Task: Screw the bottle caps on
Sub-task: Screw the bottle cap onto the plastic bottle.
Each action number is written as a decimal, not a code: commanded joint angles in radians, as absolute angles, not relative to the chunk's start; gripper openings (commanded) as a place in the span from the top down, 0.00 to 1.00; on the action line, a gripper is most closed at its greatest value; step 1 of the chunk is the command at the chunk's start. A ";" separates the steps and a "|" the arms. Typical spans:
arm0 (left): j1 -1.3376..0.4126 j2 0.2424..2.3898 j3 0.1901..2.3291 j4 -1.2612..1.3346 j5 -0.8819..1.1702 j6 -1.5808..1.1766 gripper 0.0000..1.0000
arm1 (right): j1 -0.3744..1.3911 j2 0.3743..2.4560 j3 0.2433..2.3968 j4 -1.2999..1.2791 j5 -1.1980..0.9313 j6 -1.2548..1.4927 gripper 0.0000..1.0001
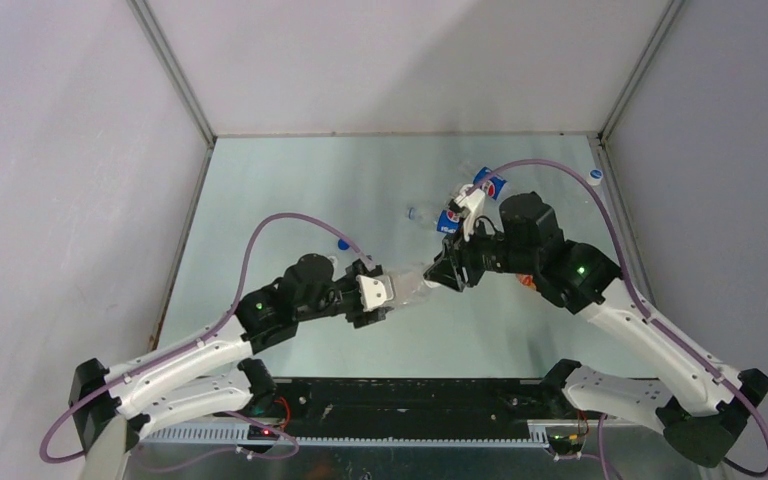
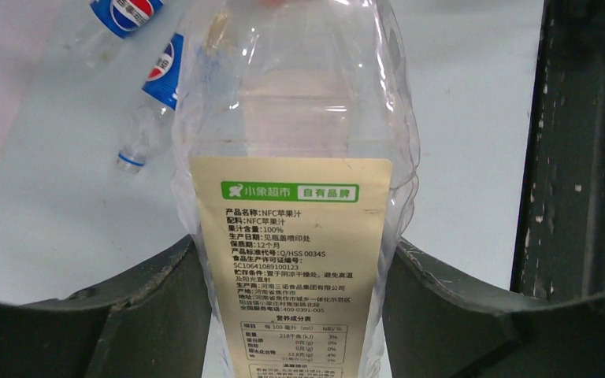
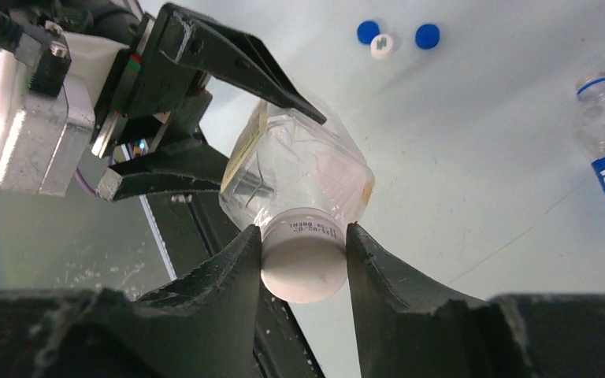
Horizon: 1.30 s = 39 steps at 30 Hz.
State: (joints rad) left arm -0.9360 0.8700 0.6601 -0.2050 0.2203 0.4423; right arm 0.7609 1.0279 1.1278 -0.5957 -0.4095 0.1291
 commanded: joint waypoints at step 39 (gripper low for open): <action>-0.909 0.843 0.649 -0.016 0.239 0.330 1.00 | 0.746 0.995 1.126 -0.496 -0.289 0.437 0.48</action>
